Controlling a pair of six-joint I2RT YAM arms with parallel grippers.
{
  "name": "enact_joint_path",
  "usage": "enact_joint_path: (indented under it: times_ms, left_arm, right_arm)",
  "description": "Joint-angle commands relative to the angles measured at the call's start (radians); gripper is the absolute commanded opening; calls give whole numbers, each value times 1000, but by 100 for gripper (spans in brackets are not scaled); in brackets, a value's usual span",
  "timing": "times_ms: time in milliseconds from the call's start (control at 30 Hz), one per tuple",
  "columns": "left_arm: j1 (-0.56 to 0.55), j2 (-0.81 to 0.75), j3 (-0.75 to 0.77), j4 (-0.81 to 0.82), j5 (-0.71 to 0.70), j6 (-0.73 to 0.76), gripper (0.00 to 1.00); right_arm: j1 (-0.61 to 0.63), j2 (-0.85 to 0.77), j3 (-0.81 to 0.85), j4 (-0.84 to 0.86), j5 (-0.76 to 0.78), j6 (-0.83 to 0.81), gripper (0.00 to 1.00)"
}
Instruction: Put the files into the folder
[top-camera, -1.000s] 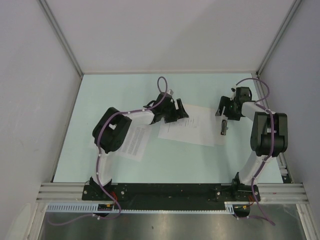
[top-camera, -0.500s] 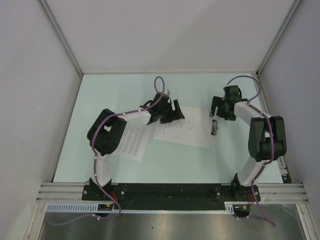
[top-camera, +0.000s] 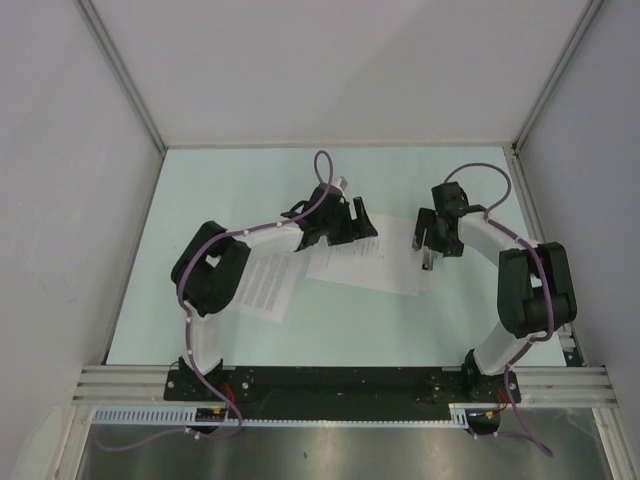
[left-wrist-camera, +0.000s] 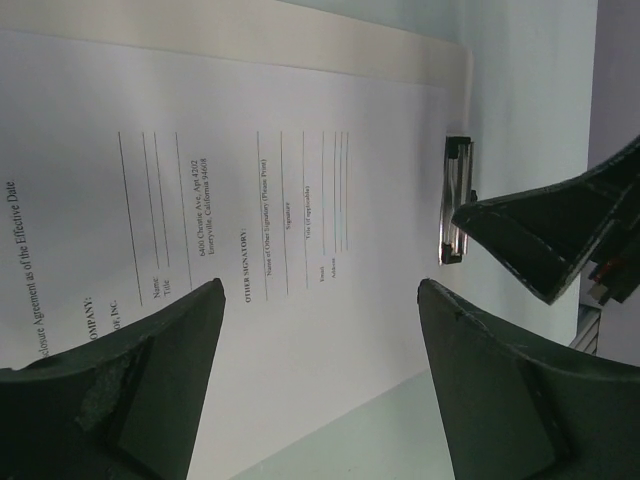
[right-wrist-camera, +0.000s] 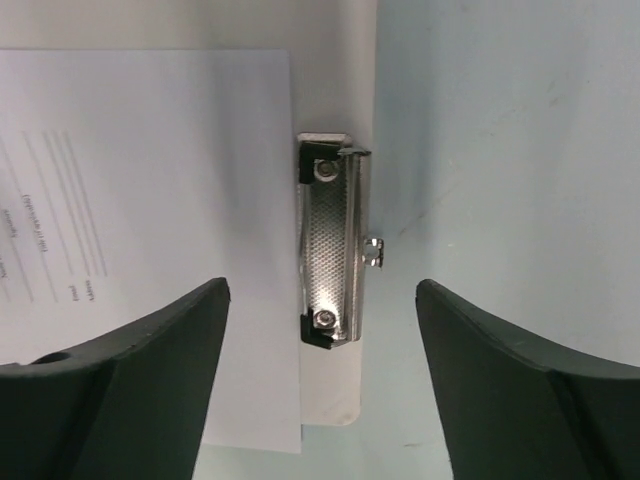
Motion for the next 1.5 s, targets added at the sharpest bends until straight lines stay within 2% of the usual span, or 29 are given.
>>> enact_joint_path:
  times_ms: [0,33,200,233,300,400,700,867,933,1033,1133,1300,1400,1467]
  left_arm:
    - [-10,-2,-24,69,19,-16,83]
    - [-8,-1,-27,70,19,-12,83]
    - [-10,-44,-13,29,-24,82,83]
    - [-10,-51,6,-6,-38,97,84]
    - [-10,-61,34,-87,-76,143,84]
    - [-8,-79,71,-175,-122,191,85]
    - [-7,-96,92,-264,-147,246,85]
    - [5,-107,103,-313,-239,257,89]
    - [13,-98,123,-354,-259,272,90]
    - [12,-82,128,-362,-240,298,89]
    - [10,-82,74,-277,-156,274,86]
    - [19,-21,71,-258,-141,202,86]
    - [31,-2,51,-233,-139,165,86]
    - [36,13,43,-227,-144,157,86]
  right_arm:
    - [-38,31,-28,64,-34,-6,70]
    - [-39,35,-31,72,-43,-9,62]
    - [-32,64,-36,92,-62,-28,61]
    - [-30,67,-39,90,-54,-26,57]
    - [-29,68,-41,95,-42,-31,40]
    - [-27,65,-44,100,-19,-31,41]
    - [-29,85,-45,106,4,-31,41]
    - [-24,97,-45,107,9,-25,44]
    - [-24,105,-45,104,10,-21,39]
    - [-23,111,-47,104,4,-20,25]
    - [-26,110,-48,110,-14,-17,14]
    - [-26,96,-53,120,-48,-14,0]
    - [-47,67,-76,141,-80,-12,0]
    - [-64,35,-96,169,-157,-15,0]
